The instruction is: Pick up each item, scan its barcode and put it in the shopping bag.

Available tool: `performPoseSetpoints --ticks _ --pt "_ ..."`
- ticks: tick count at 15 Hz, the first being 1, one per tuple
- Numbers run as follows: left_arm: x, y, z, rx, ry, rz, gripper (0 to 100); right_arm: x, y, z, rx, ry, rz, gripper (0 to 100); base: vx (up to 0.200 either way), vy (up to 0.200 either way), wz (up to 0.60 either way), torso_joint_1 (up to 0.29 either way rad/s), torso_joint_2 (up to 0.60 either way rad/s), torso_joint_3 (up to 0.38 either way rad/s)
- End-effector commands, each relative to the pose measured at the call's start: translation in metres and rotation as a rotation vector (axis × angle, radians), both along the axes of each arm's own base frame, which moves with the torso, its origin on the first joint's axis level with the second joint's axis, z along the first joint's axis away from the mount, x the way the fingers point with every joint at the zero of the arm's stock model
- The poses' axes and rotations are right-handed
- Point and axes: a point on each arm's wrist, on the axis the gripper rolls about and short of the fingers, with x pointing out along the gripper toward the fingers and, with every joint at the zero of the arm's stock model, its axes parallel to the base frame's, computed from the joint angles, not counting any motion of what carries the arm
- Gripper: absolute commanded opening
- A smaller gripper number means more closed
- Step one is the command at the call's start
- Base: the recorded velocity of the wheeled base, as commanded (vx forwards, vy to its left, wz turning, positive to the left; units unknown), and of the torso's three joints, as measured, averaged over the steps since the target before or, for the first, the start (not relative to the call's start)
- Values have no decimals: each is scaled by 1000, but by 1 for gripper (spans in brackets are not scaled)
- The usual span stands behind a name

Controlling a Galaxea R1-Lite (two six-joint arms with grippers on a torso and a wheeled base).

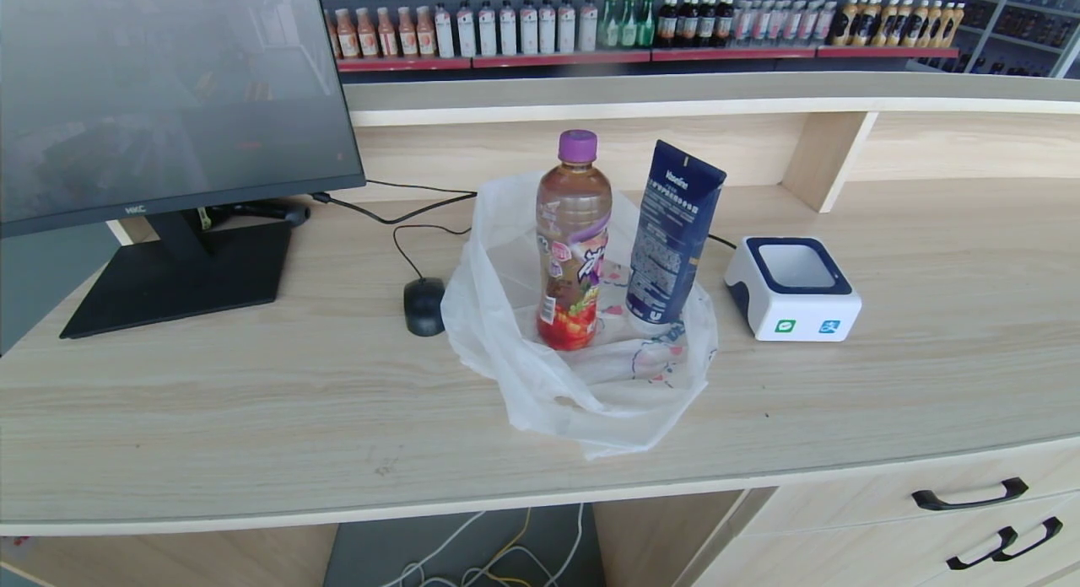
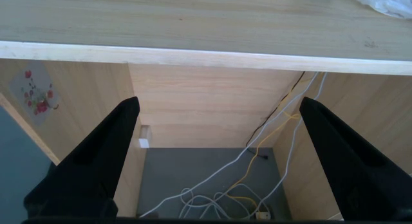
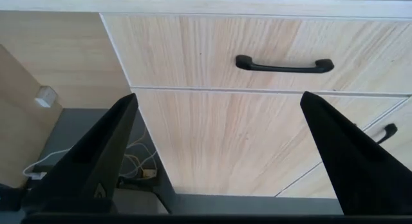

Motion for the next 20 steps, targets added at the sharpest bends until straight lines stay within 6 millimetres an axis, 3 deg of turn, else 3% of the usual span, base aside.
performPoseSetpoints --ticks 1,8,16,20 --pt "0 0 0 0 0 0 100 2 0 1 -6 26 -23 100 0 0 0 0 0 0" --pt "0 0 0 12 0 0 100 -8 1 -1 -9 -99 -67 100 0 0 0 0 0 0" --pt "0 0 0 9 0 0 100 -8 1 -2 6 -96 -68 100 0 0 0 0 0 0" --pt "0 0 0 4 0 0 100 -8 1 -2 14 -96 -70 100 -150 0 0 4 3 2"
